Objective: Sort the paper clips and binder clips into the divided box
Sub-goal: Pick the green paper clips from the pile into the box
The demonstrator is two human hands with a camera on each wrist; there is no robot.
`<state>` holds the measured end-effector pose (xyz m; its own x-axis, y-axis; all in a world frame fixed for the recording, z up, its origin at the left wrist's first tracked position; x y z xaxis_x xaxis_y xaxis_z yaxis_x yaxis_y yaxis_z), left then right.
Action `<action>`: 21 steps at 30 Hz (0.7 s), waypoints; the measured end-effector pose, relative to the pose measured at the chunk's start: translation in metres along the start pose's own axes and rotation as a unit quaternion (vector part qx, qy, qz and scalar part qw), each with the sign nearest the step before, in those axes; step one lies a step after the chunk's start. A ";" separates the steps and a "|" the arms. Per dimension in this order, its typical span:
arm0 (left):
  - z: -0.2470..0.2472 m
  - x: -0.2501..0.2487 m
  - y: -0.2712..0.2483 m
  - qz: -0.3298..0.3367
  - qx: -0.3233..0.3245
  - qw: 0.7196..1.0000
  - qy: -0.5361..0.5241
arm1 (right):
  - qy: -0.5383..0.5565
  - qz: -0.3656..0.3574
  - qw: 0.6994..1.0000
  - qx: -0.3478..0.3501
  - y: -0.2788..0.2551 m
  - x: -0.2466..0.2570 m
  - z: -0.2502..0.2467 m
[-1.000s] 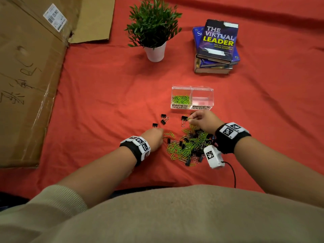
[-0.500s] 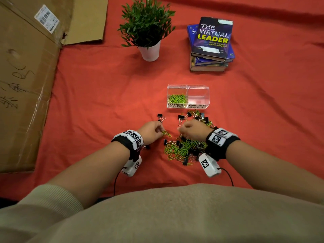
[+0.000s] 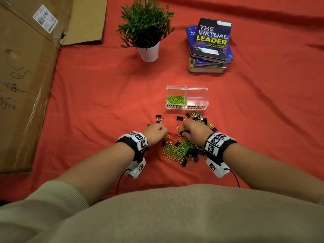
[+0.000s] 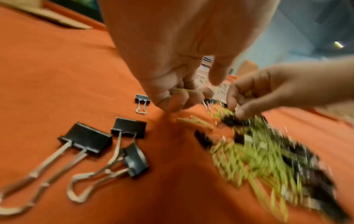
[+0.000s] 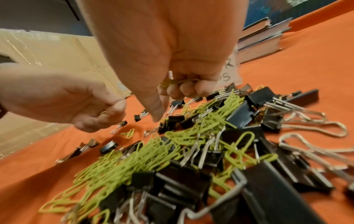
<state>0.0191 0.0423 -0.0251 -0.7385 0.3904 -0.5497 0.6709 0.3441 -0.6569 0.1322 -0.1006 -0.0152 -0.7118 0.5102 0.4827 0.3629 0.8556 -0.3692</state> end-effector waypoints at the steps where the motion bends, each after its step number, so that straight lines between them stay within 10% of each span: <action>1: 0.004 0.002 0.000 0.013 -0.004 0.998 0.058 | 0.001 -0.017 1.000 0.015 -0.002 0.002 0.004; 6: 0.014 0.009 -0.003 0.089 -0.005 0.967 0.240 | -0.033 -0.046 0.996 0.063 -0.009 0.008 0.019; 12: -0.002 0.015 -0.002 0.067 -0.071 0.969 0.225 | -0.020 -0.003 1.000 -0.015 -0.009 -0.003 -0.001; 21: 0.031 -0.004 -0.018 0.095 -0.047 0.922 0.372 | -0.131 -0.109 0.977 0.127 -0.021 0.017 0.016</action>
<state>0.0084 0.0078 -0.0274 -0.3801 0.9169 -0.1216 0.8125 0.2682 -0.5176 0.1036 -0.1111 -0.0121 -0.8973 0.2498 0.3640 0.0480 0.8748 -0.4822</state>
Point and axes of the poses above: each hand's wrist, its own y-axis towards the middle knuckle, its own z-axis out of the palm, x = y × z, the point moved 3 cm from there along y, towards the middle knuckle, and after that the axes turned 6 degrees about -z, right-handed, at the moved point
